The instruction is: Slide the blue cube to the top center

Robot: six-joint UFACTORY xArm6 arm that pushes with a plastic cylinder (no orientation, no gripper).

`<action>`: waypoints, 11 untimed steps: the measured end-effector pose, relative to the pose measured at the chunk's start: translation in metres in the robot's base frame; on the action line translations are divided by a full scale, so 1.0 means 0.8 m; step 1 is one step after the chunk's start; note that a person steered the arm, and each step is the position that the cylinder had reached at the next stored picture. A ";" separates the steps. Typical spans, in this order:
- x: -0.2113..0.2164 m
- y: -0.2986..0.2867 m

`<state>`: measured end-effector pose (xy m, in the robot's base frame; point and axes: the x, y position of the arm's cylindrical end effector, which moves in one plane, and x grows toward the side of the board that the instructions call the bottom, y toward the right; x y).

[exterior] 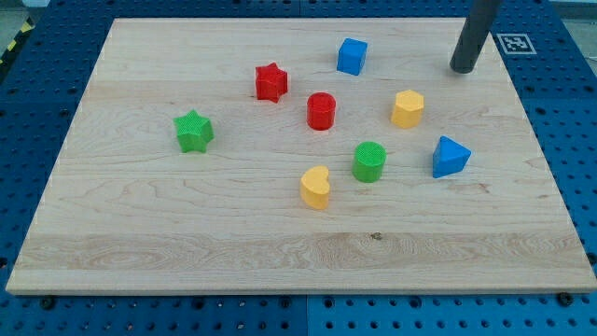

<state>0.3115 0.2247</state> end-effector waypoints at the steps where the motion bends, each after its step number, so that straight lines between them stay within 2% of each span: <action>1: 0.000 -0.003; 8: -0.013 -0.207; 10: -0.057 -0.214; 11: -0.057 -0.215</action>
